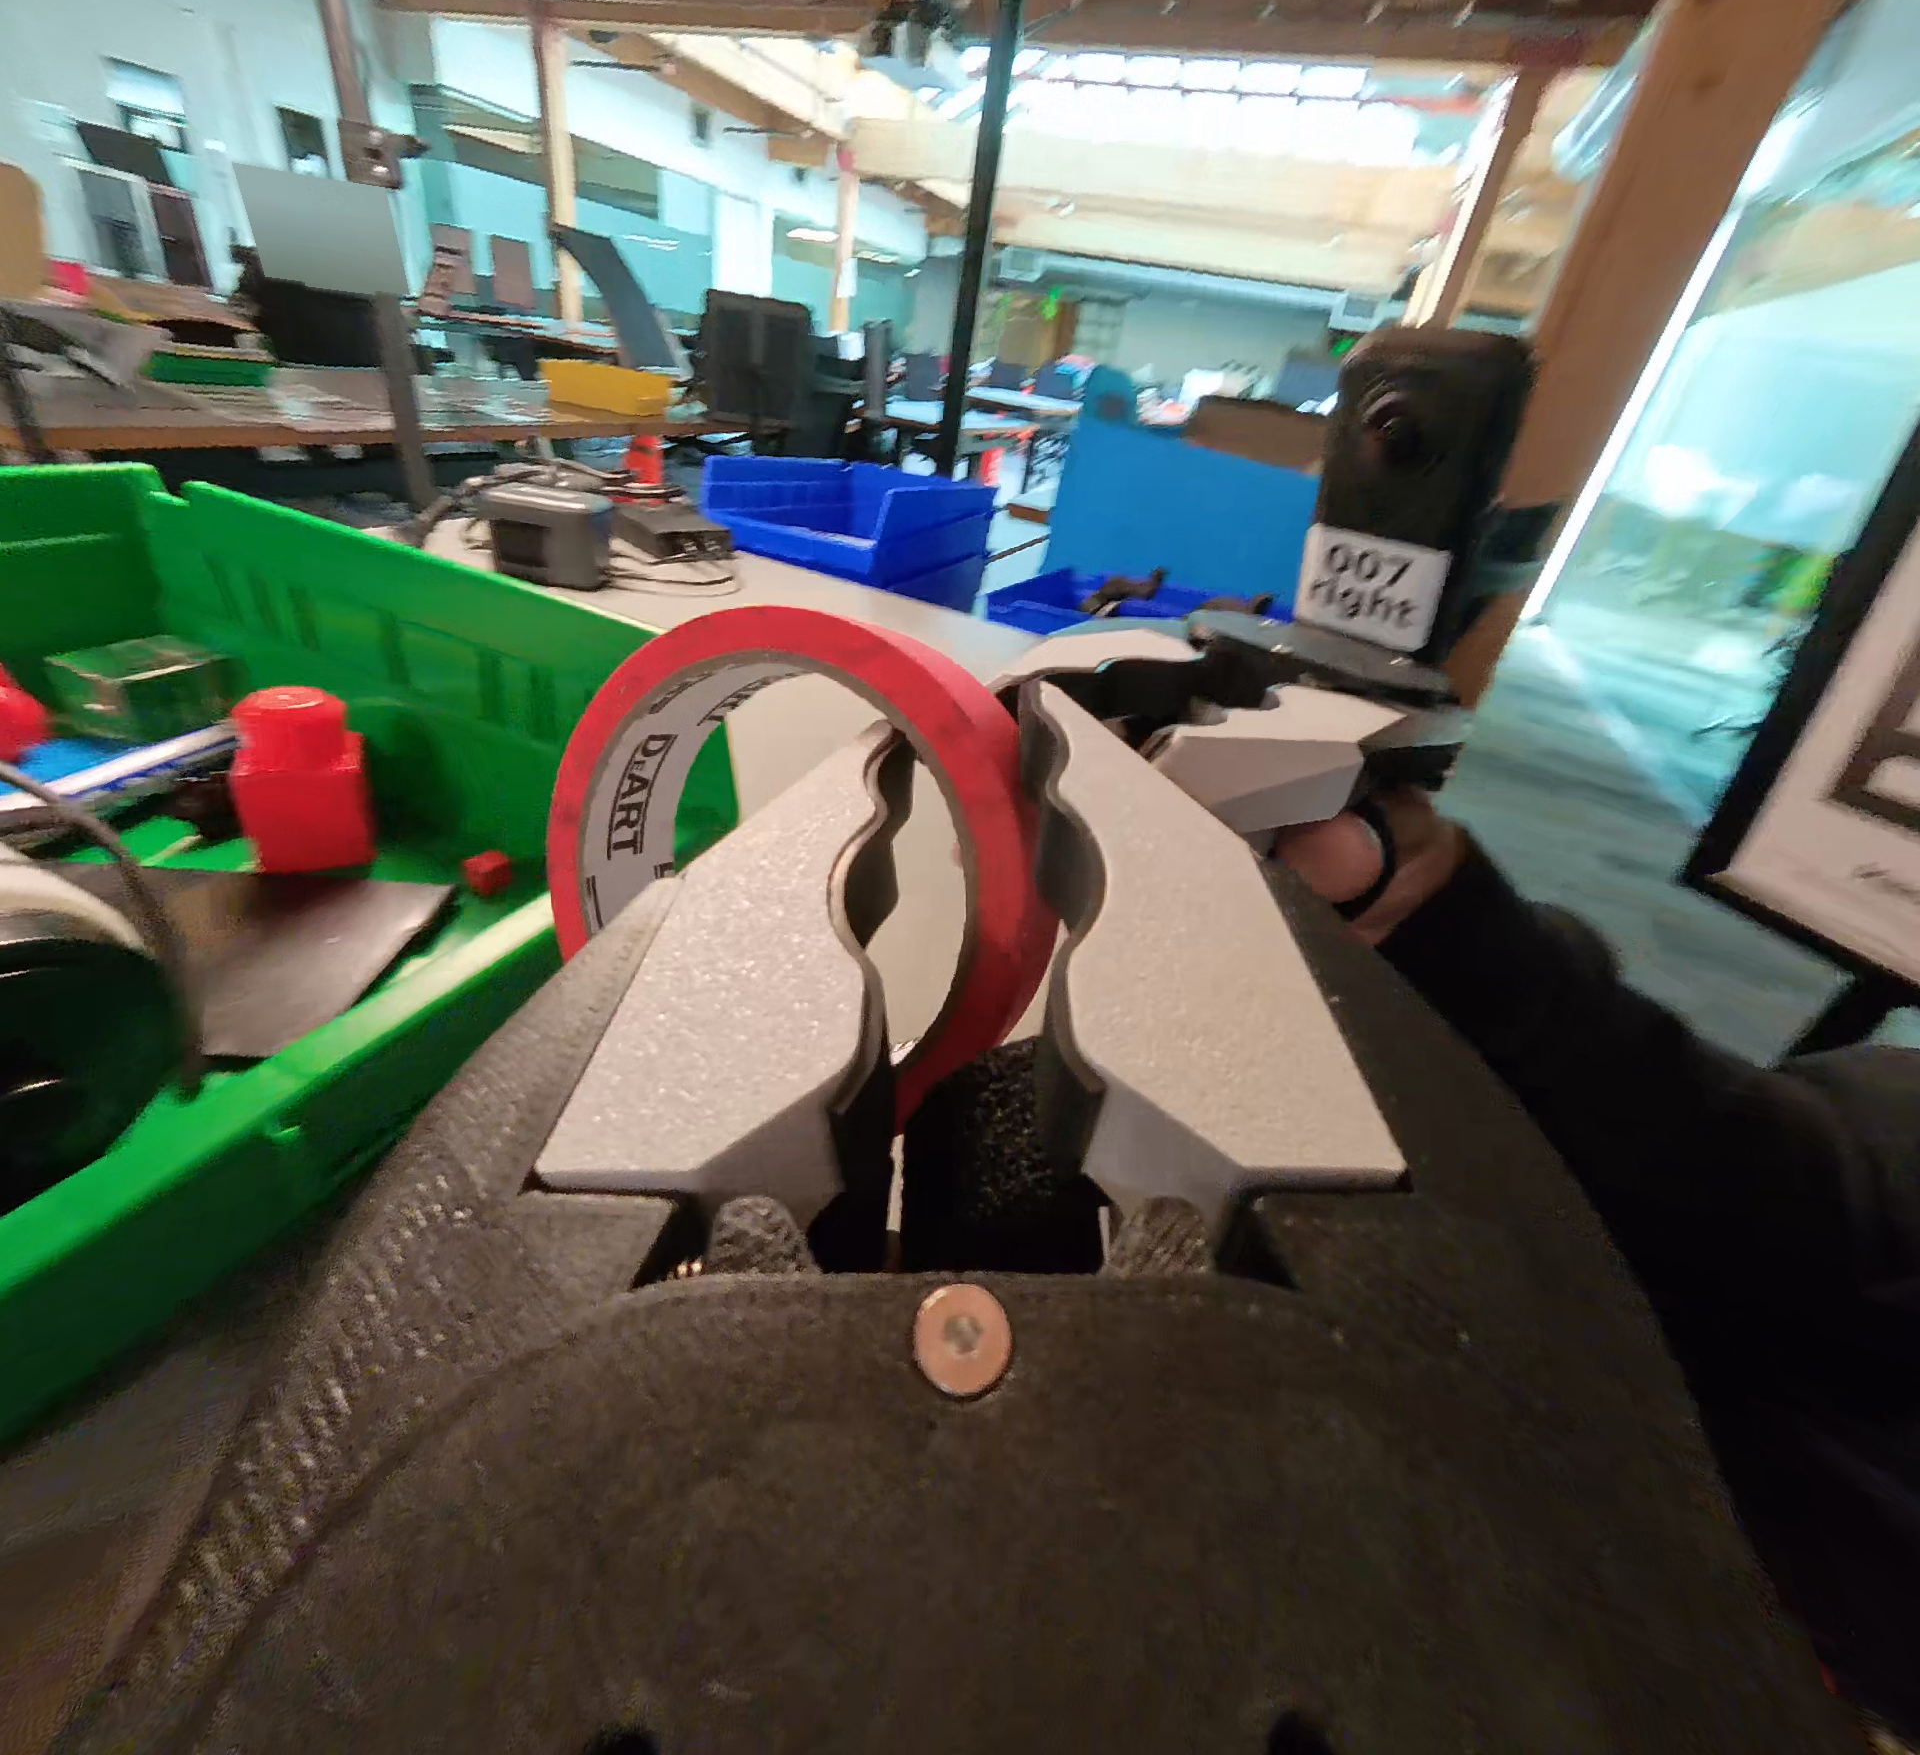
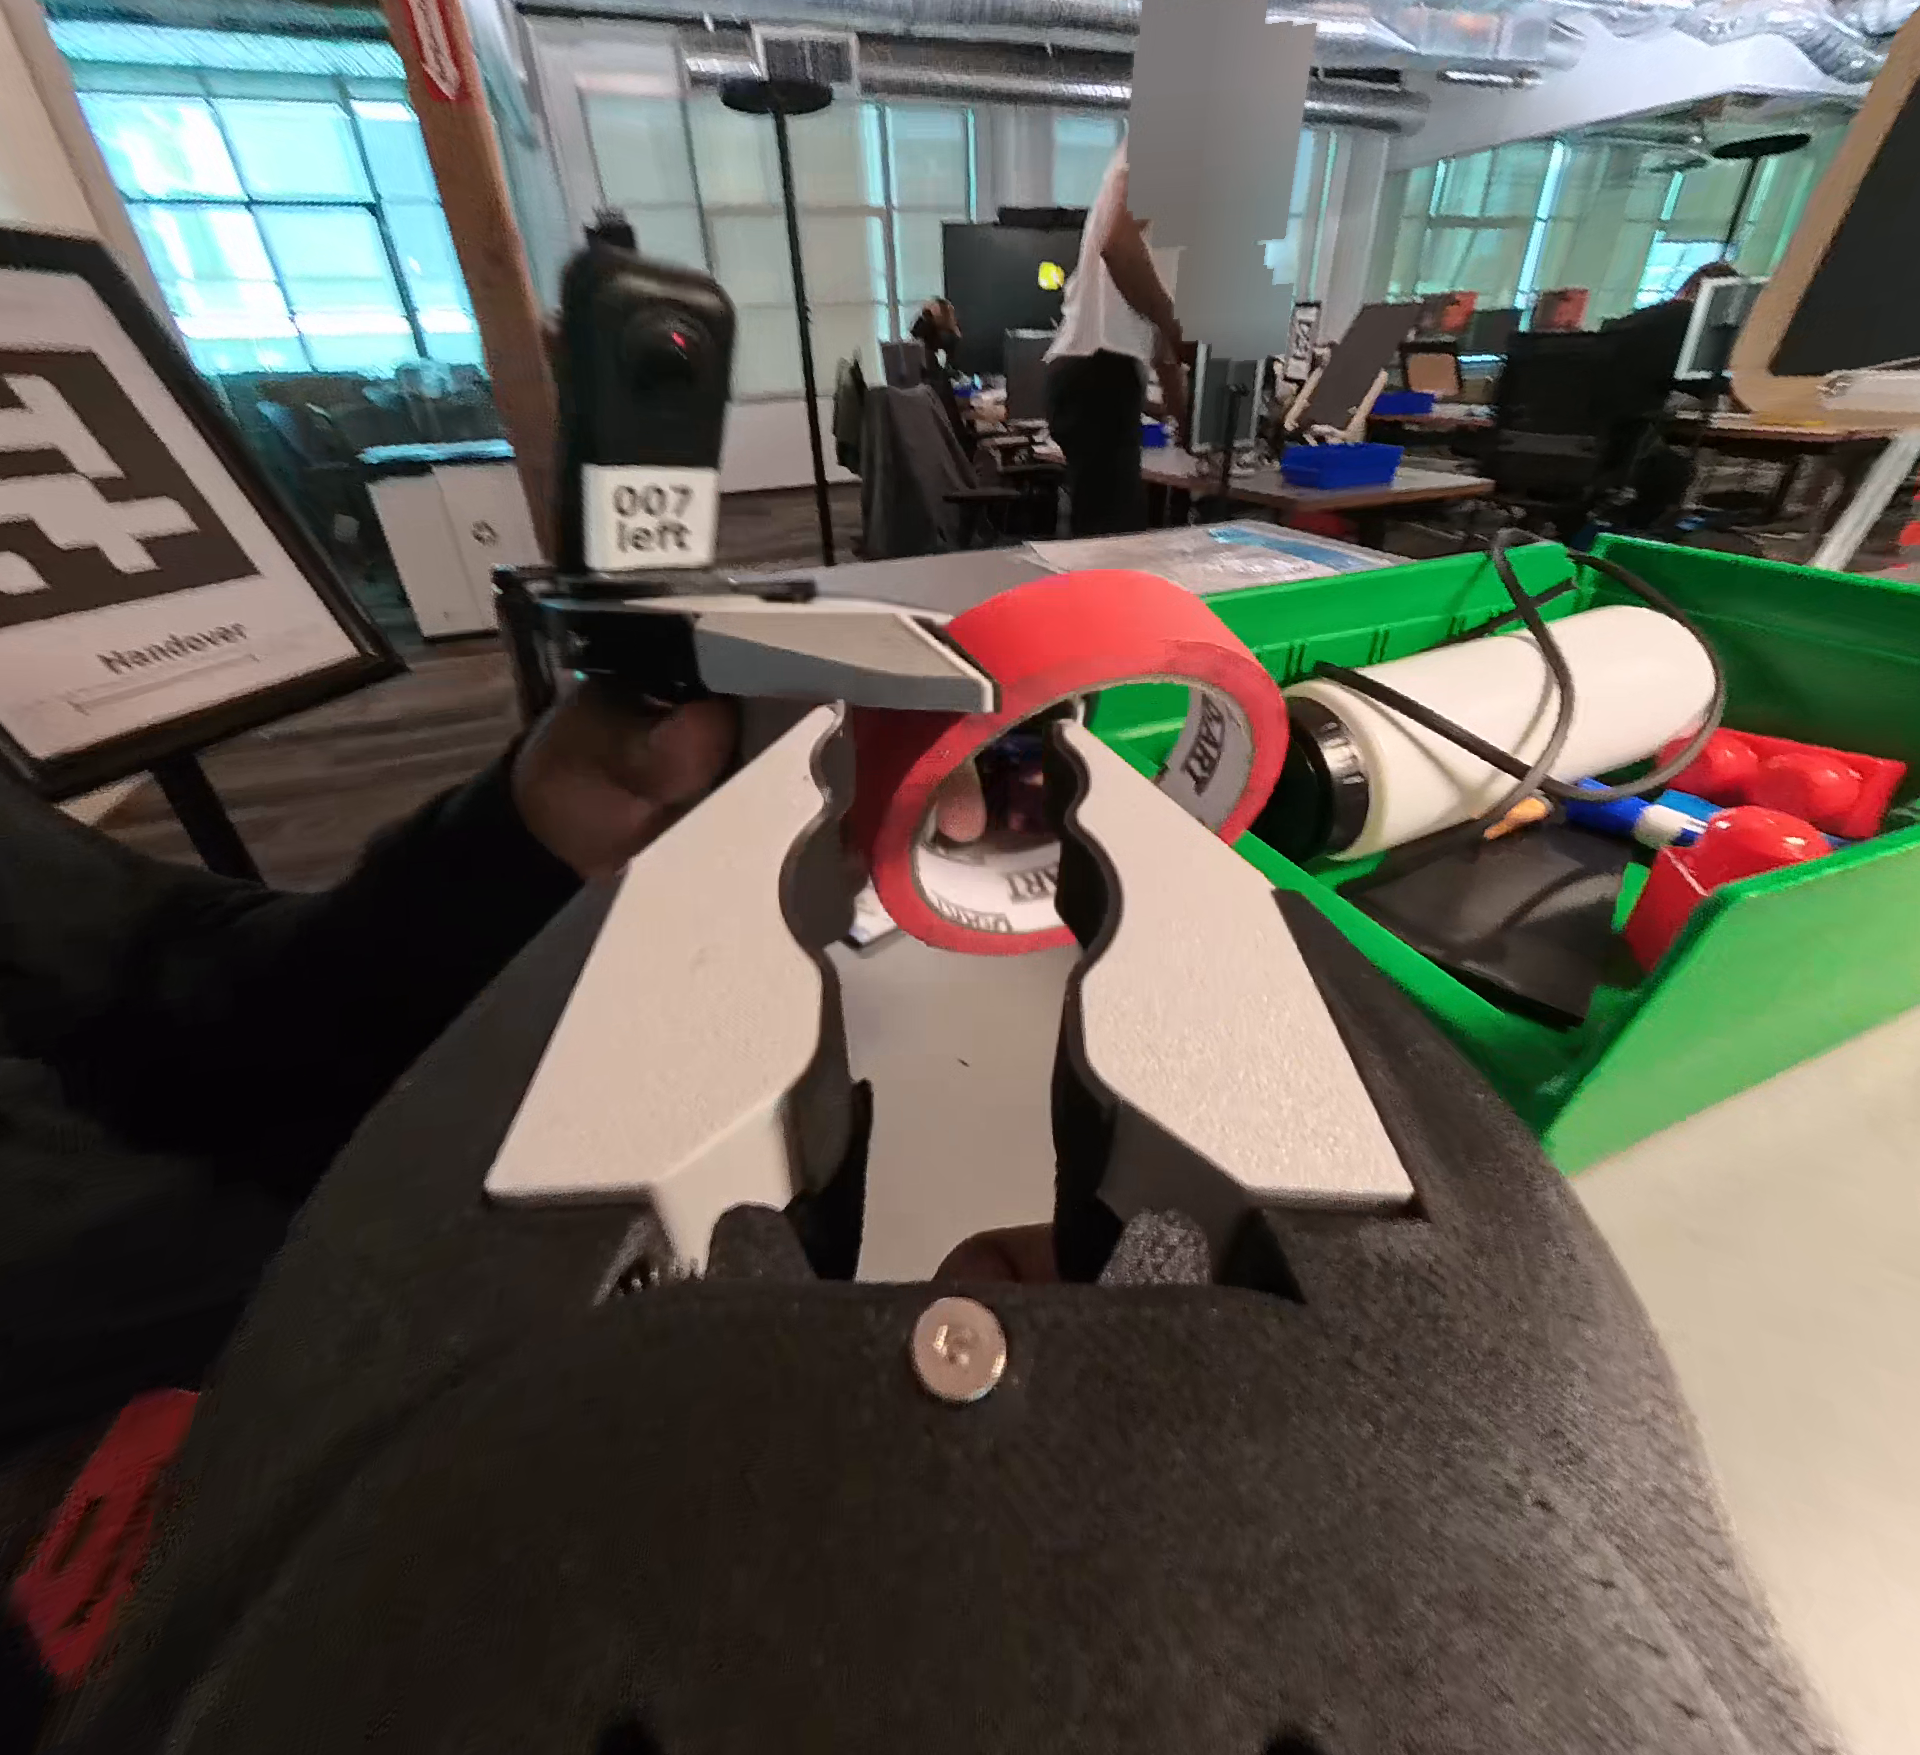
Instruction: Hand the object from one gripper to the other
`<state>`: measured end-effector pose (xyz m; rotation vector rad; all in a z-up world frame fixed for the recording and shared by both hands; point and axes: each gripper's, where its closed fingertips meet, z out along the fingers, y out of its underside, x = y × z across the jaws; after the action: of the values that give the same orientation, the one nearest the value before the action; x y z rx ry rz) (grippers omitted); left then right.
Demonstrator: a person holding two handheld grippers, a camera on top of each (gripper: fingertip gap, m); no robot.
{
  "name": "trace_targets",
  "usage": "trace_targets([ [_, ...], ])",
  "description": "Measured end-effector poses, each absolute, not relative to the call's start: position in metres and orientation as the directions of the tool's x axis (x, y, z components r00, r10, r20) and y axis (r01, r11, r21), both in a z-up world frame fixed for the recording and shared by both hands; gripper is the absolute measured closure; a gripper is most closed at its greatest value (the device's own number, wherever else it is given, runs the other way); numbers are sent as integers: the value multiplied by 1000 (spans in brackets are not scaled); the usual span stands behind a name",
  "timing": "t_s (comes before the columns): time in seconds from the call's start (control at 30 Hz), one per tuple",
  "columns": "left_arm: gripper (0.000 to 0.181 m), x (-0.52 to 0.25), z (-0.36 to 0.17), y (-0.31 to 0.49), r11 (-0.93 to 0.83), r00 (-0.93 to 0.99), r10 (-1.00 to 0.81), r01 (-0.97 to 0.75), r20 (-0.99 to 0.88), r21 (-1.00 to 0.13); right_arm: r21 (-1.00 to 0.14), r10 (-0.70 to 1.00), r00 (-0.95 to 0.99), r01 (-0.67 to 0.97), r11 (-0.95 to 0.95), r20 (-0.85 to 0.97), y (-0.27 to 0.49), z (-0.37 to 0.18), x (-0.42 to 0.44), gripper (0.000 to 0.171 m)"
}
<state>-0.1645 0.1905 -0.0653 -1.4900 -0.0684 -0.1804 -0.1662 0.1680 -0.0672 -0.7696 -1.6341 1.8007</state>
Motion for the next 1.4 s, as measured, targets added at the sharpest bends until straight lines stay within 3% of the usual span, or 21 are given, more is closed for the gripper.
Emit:
trace_targets([
  [0.2, 159, -144, -46, 181, 130, 920, -297, 303, 255, -944, -942, 559, -799, 27, -334, -221, 168, -43, -145, 140],
  [0.33, 160, -134, -44, 179, 138, 918, -335, 272, 214, -952, -870, 450, -824, 101, -483, -345, 180, -31, -141, 132],
  [0.53, 153, -120, -46, 179, 136, 921, -365, 200, 139, -970, -830, 380, -824, 181, -528, -421, 180, -32, -143, 130],
  [0.6, 164, -116, -53, 182, 104, 924, -363, 170, 122, -980, -827, 389, -814, 185, -530, -432, 181, -33, -146, 133],
  [0.67, 165, -113, -58, 185, 80, 926, -362, 148, 110, -986, -858, 463, -792, 140, -494, -397, 183, -38, -151, 147],
  [0.83, 159, -121, -56, 186, 86, 930, -336, 188, 149, -978, -924, 599, -765, -11, -382, -238, 183, -36, -150, 153],
  [0.93, 150, -131, -40, 178, 147, 894, -372, 321, 248, -936, -946, 650, -749, -104, -308, -129, 180, -32, -146, 156],
  [1.0, 155, -139, -30, 171, 177, 842, -422, 439, 335, -881, -954, 662, -745, -133, -267, -81, 177, -33, -144, 156],
  [1.03, 147, -141, -27, 168, 177, 817, -447, 480, 365, -859, -958, 662, -746, -138, -253, -67, 175, -33, -144, 156],
  [1.07, 149, -142, -26, 167, 175, 798, -464, 508, 385, -843, -961, 662, -748, -140, -237, -54, 172, -35, -144, 156],
  [1.4, 151, -138, -28, 168, 117, 737, -511, 570, 443, -813, -972, 649, -760, -179, -150, 40, 158, -39, -138, 156],
])
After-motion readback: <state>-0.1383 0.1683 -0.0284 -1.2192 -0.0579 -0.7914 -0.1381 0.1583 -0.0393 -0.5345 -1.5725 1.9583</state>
